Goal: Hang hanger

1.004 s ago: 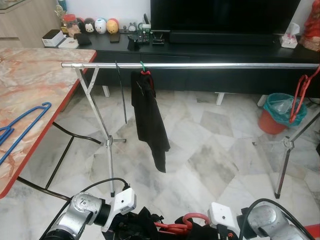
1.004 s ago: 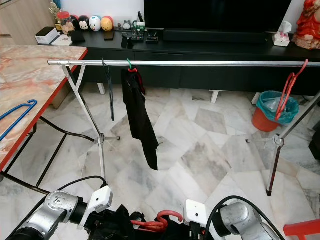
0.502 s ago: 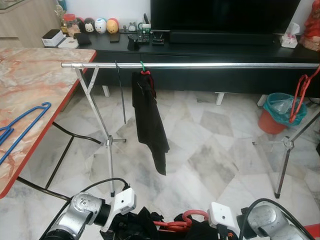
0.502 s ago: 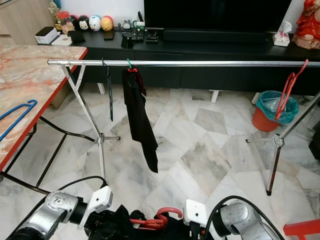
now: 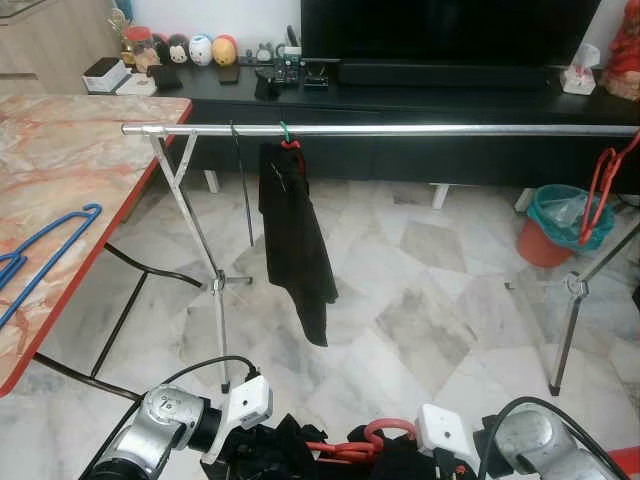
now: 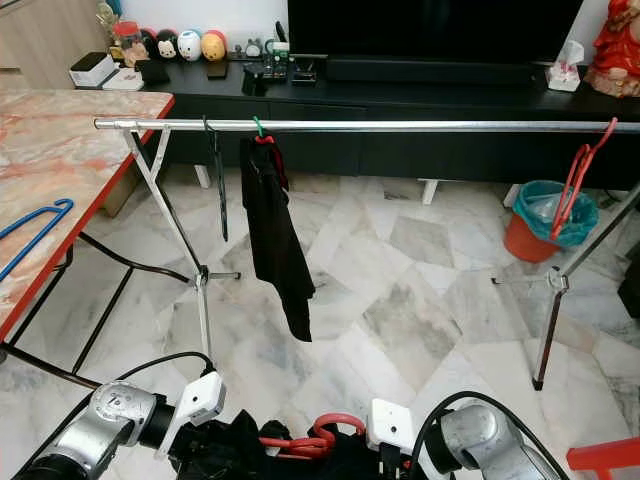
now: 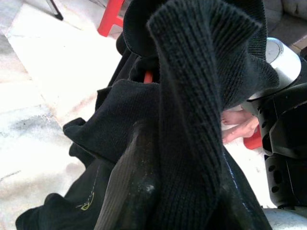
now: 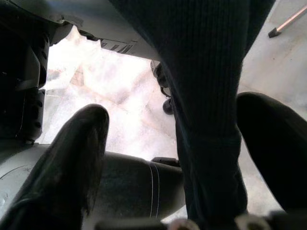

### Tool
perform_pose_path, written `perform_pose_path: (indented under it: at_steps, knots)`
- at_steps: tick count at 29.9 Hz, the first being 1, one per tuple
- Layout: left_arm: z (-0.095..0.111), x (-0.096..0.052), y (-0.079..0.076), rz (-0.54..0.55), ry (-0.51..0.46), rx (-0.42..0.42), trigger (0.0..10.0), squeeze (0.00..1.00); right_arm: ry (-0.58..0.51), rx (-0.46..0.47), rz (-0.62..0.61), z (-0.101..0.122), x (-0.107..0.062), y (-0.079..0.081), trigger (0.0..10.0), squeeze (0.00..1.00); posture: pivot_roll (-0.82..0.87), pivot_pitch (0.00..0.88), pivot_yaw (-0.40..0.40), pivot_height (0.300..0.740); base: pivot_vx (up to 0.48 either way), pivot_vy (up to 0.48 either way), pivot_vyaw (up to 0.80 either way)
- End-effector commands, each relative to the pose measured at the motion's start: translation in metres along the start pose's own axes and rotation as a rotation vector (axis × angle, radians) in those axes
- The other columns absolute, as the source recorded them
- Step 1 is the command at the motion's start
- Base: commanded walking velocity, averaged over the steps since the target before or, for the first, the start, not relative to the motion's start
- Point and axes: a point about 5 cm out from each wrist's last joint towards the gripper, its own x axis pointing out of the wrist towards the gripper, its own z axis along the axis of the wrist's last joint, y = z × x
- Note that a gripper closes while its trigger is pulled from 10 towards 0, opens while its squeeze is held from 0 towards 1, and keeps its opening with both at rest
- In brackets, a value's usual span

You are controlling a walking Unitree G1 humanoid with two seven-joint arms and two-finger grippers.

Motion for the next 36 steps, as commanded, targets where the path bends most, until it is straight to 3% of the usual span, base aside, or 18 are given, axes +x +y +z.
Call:
perform_pose_path:
  at_steps: [1, 2, 3, 13, 17, 18, 19, 20, 22, 26, 30, 33, 34, 35, 36]
  knots:
    - [-0.001, -0.002, -0.002, -0.009, -0.017, -0.001, 0.0, 0.00, 0.019, 0.034, -0.284, -0.018, -0.030, -0.024, 10.0, 0.78, -0.03, 0.069, 0.017, 0.740, 0.000, 0.000, 0.00]
    - [-0.002, -0.002, -0.003, -0.008, -0.017, -0.003, 0.0, 0.00, 0.022, 0.035, -0.338, -0.021, -0.034, -0.028, 10.0, 0.78, -0.03, 0.069, 0.017, 0.740, 0.000, 0.000, 0.00]
    - [-0.002, -0.002, -0.002, -0.006, -0.017, -0.002, 0.0, 0.00, 0.008, 0.030, -0.358, -0.019, -0.035, -0.030, 10.0, 0.00, -0.03, 0.069, 0.017, 0.740, 0.000, 0.000, 0.00]
    - [-0.003, -0.002, 0.000, 0.045, -0.014, 0.015, 0.0, 0.00, -0.051, 0.033, -0.427, -0.017, -0.035, -0.034, 10.0, 0.00, -0.03, 0.068, 0.017, 0.740, 0.000, 0.000, 0.00]
    - [-0.006, 0.000, 0.002, 0.078, -0.007, 0.021, 0.1, 0.00, -0.137, 0.078, -0.353, -0.012, -0.027, -0.025, 10.0, 0.00, -0.03, 0.068, 0.017, 0.740, 0.000, 0.000, 0.00]
    - [-0.005, 0.001, 0.006, 0.132, -0.006, 0.035, 2.1, 0.00, -0.151, 0.084, -0.331, -0.011, -0.026, -0.022, 10.0, 0.00, -0.03, 0.068, 0.016, 0.740, 0.000, 0.000, 0.00]
    - [-0.005, 0.001, 0.008, 0.163, -0.005, 0.034, 5.3, 0.00, -0.159, 0.078, -0.335, -0.010, -0.026, -0.022, 10.0, 0.00, -0.03, 0.068, 0.016, 0.740, 0.000, 0.000, 0.00]
    - [-0.005, 0.002, 0.011, 0.198, -0.003, 0.033, 10.0, 0.00, -0.167, 0.076, -0.363, -0.010, -0.026, -0.023, 10.0, 0.00, -0.03, 0.068, 0.016, 0.740, 0.000, 0.000, 0.00]
    - [-0.007, 0.002, 0.019, 0.330, 0.005, 0.049, 10.0, 0.00, -0.203, 0.096, -0.472, -0.009, -0.029, -0.030, 10.0, 0.00, -0.02, 0.065, 0.017, 0.740, 0.000, 0.000, 0.00]
    - [-0.008, 0.001, 0.023, 0.417, -0.010, 0.047, 10.0, 0.00, -0.239, 0.122, -0.554, -0.009, -0.030, -0.035, 10.0, 0.00, -0.03, 0.065, 0.016, 0.740, 0.000, 0.000, 0.00]
    - [-0.011, 0.002, 0.030, 0.575, -0.033, 0.017, 10.0, 0.00, -0.327, 0.194, -0.742, -0.008, -0.032, -0.042, 10.0, 0.00, -0.03, 0.061, 0.017, 0.740, 0.000, 0.000, 0.00]
    - [-0.010, 0.002, 0.035, 0.690, -0.083, -0.022, 10.0, 0.00, -0.363, 0.294, -0.914, -0.016, -0.033, -0.048, 10.0, 0.00, -0.03, 0.057, 0.018, 0.740, 0.000, 0.000, 0.00]
    - [-0.009, 0.002, 0.040, 0.780, -0.108, -0.037, 10.0, 0.00, -0.364, 0.364, -1.015, -0.023, -0.031, -0.050, 10.0, 0.00, -0.03, 0.053, 0.018, 0.740, 0.000, 0.000, 0.00]
    - [-0.009, 0.002, 0.040, 0.780, -0.108, -0.037, 10.0, 0.00, -0.364, 0.364, -1.015, -0.023, -0.031, -0.050, 10.0, 0.00, -0.03, 0.053, 0.018, 0.740, 0.000, 0.000, 0.00]
    - [-0.007, 0.000, 0.043, 0.854, -0.134, -0.055, 10.0, 0.00, -0.366, 0.438, -1.100, -0.031, -0.028, -0.050, 10.0, 0.00, -0.03, 0.052, 0.019, 0.740, 0.000, 0.000, 0.00]
